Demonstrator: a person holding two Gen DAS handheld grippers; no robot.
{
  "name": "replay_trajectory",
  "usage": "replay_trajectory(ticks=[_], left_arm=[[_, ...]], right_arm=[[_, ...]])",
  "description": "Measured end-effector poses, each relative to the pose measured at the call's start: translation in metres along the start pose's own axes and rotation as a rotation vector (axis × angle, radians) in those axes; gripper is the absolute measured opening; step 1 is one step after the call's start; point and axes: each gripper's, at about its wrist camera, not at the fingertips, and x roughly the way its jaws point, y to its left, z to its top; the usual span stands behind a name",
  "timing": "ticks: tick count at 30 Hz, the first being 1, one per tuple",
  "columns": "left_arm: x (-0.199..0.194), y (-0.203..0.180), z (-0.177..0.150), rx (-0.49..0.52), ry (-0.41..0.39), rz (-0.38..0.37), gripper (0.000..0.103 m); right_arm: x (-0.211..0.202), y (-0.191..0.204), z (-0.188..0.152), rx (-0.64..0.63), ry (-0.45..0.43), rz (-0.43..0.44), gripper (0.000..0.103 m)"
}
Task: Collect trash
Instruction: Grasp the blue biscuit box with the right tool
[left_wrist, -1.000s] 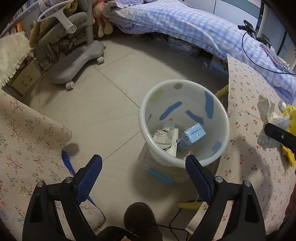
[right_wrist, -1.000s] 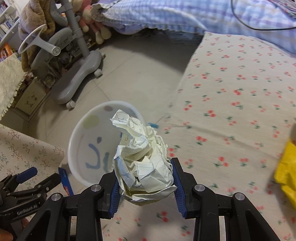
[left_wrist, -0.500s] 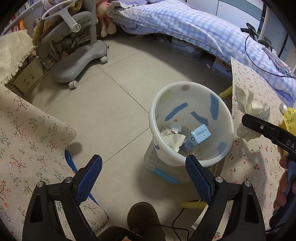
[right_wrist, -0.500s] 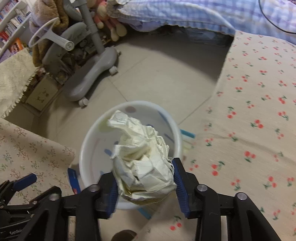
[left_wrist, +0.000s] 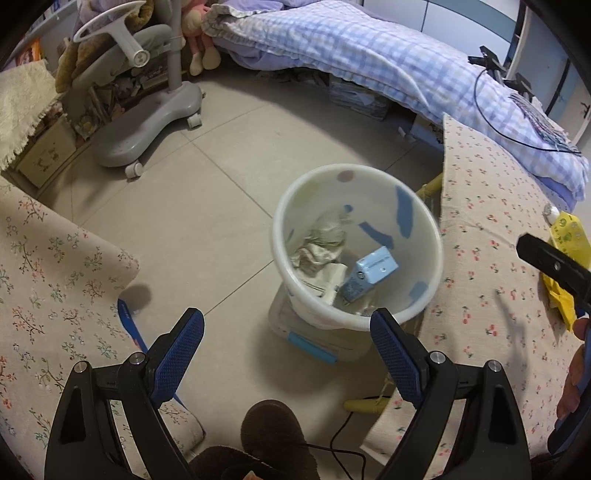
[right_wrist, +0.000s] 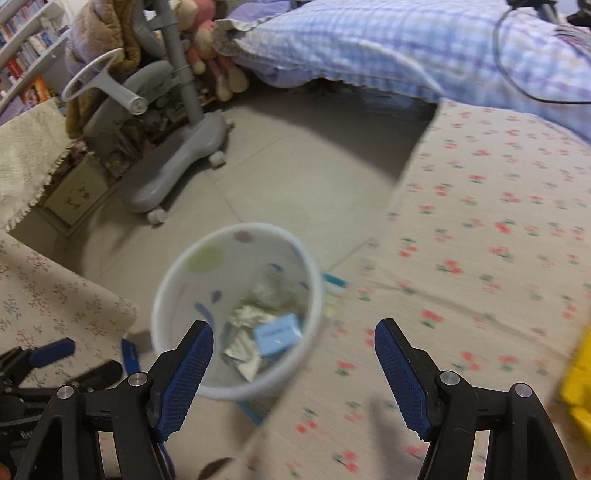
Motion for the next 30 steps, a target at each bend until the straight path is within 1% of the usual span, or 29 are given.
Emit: replay_trajectory(ticks=[7,8,9,11,14,21,26,30], left_arm=[[-0.01,-0.035,-0.001,0.042,-0.007,-0.049,0.093],[-0.011,-0.04,-0.001,0.051,-0.009,-0.051,0.093],[-0.012,-0.047,-0.001,0.061,-0.012,-0.052,0.096],[-0.014,-0.059,-0.002,0.082,-0.012,-0.061,0.099],[-0.018,-0.076,-0.003,0.104,-0.013,-0.074,0.099],[-0.023,-0.116,-0.002,0.152,-0.01,-0.1,0.099],[-0.025,-0.144,0.002,0.179,-0.006,-0.121,0.099],[-0.026,-0.169,0.006,0.201,-0.005,-0.141,0.099]], right_arm=[[-0.043,-0.042,-0.012,0.06,0.003,-0.1,0.079],[-0.049,-0.049,-0.014,0.067,0.0,-0.113,0.079],[-0.057,-0.057,-0.015,0.076,-0.005,-0.131,0.08],[-0.072,-0.074,-0.017,0.102,-0.018,-0.163,0.082],[-0.094,-0.102,-0.02,0.155,-0.037,-0.206,0.082],[-0.136,-0.175,-0.024,0.304,-0.075,-0.338,0.083],[-0.147,-0.227,-0.031,0.427,-0.072,-0.421,0.083],[-0.146,-0.259,-0.037,0.505,-0.055,-0.455,0.083]])
